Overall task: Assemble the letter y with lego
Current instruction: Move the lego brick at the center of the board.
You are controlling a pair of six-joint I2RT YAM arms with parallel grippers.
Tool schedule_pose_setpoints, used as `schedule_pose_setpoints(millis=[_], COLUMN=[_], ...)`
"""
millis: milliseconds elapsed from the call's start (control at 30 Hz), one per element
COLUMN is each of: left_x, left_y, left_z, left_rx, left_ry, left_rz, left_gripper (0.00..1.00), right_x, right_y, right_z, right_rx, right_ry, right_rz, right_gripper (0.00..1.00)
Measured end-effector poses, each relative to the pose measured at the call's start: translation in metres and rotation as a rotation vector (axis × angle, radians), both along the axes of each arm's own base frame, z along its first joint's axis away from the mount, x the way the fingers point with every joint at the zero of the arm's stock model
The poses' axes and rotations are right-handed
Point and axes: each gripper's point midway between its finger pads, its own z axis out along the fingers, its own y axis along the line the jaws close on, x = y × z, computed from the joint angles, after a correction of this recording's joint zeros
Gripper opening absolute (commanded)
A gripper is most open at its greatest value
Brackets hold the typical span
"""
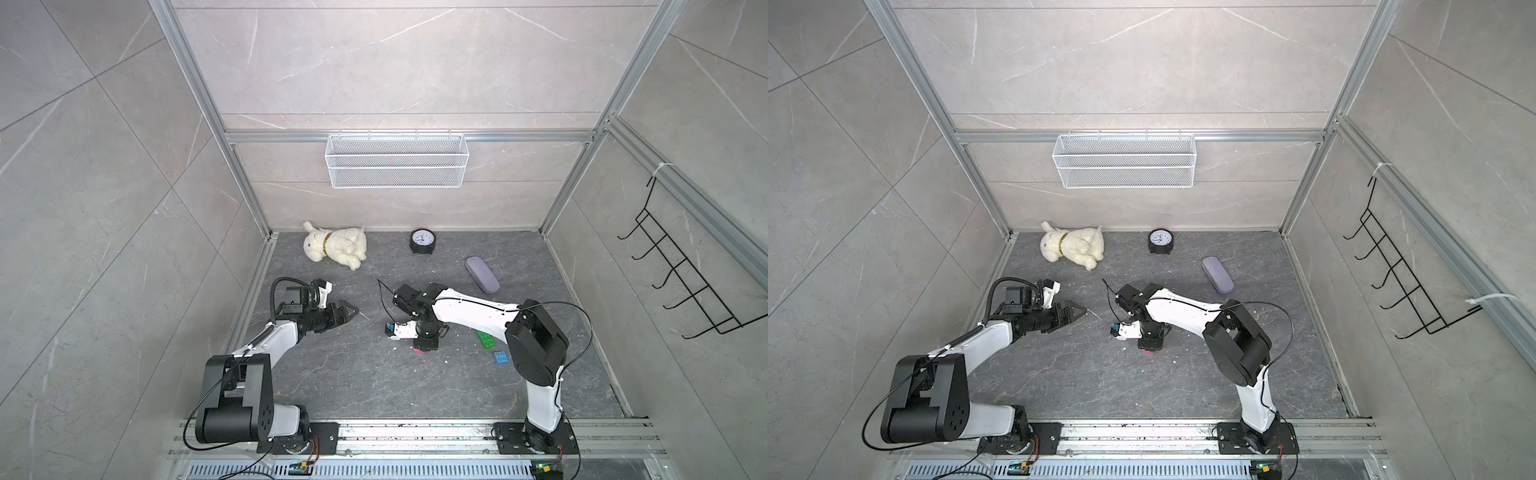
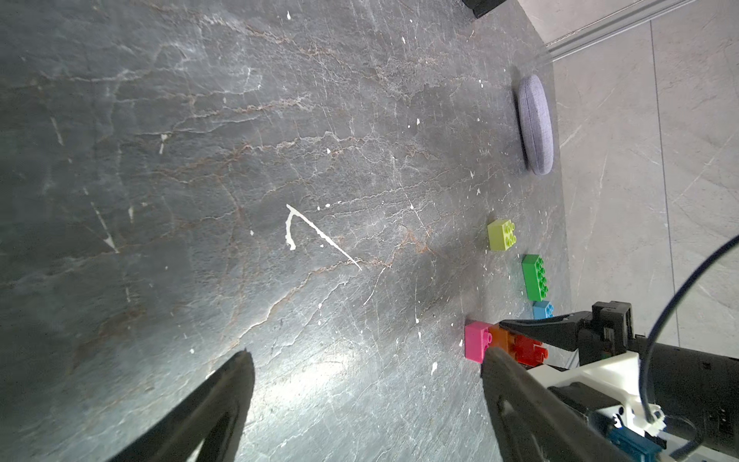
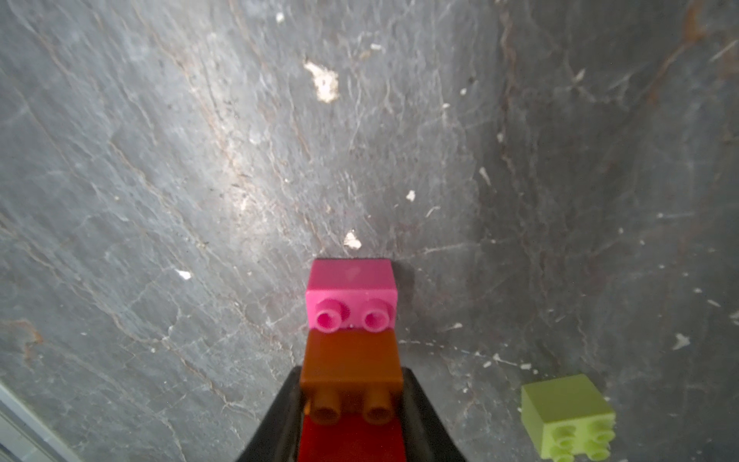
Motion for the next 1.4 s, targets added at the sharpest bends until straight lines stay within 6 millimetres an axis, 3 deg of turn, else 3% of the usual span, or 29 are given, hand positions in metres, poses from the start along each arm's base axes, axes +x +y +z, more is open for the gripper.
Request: schedule_pose_setpoints(millis=[700, 1400], left_x=[0.000, 0.002], left_y=[0.009, 0.017], left_z=[0.000, 0.000], left_rx=[0.037, 0.049], left_ry=[-0.009, -0.010], left_rz=[0.023, 0.048], left_gripper=[0.92, 0.92], right_x=[0.020, 0.023], right_y=[0.022, 0.024], right_z=[0.000, 0.000], right_rx=[0.009, -0.016], right_ry=[-0.008, -0.005], right_rz=[-0.049, -0.087], right_gripper=[0.26, 0.25])
